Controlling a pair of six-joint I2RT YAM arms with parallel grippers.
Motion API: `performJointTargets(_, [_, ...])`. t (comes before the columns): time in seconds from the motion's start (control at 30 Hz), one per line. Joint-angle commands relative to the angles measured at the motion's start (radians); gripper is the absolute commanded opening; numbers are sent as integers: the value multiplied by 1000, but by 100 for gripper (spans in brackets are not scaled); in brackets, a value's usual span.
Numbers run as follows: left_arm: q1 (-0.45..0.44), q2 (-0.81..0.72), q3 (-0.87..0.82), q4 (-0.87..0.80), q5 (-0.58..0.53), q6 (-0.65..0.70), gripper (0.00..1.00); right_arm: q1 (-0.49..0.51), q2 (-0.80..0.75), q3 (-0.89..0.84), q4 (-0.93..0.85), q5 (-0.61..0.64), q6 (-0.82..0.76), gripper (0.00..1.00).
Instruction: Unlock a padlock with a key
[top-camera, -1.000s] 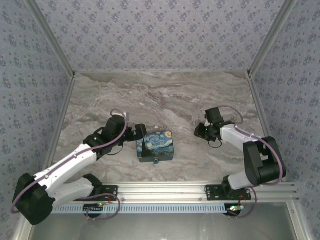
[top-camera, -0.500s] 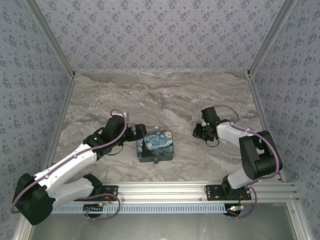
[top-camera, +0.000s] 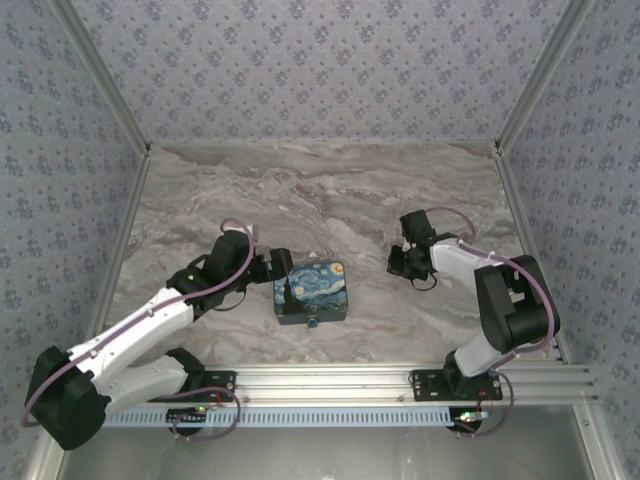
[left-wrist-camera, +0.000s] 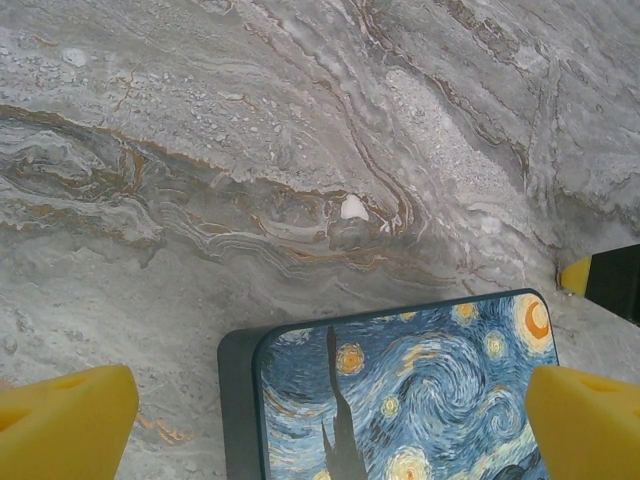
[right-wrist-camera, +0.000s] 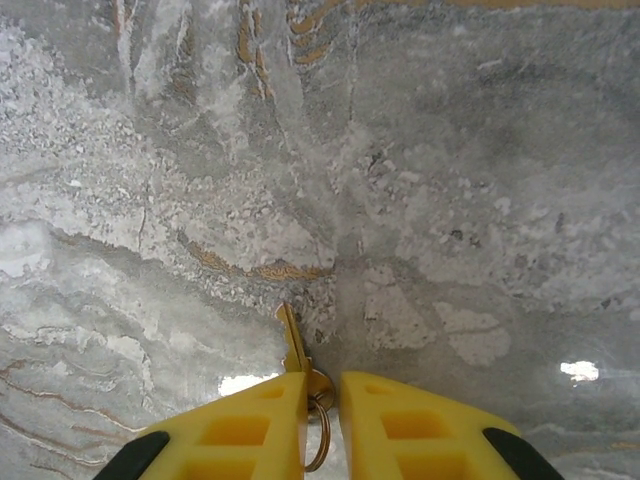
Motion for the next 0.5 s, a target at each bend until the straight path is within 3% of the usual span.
performJointTargets(0.0, [-6, -27, 29, -29, -27, 3, 99, 24, 62, 5, -4, 23, -18, 17])
performJointTargets(0.3, [-6, -45, 27, -42, -45, 11, 99, 36, 8, -6, 6, 14, -7, 1])
performJointTargets(0.47, [-6, -51, 30, -36, -40, 5, 100, 33, -101, -61, 40, 8, 37, 0])
